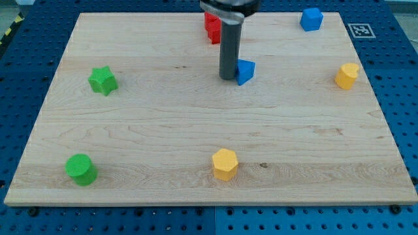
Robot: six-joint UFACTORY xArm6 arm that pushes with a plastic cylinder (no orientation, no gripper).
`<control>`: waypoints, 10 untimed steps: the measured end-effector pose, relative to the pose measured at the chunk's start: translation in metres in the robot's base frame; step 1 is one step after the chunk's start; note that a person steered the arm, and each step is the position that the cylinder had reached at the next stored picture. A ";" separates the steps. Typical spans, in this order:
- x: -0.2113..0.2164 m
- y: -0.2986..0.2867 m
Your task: Push the blue cube towards the blue triangle
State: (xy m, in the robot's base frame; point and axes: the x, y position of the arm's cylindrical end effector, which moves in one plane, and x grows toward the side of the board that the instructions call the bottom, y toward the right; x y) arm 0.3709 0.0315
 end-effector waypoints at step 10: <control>-0.178 0.225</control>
State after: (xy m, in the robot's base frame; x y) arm 0.1925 0.2561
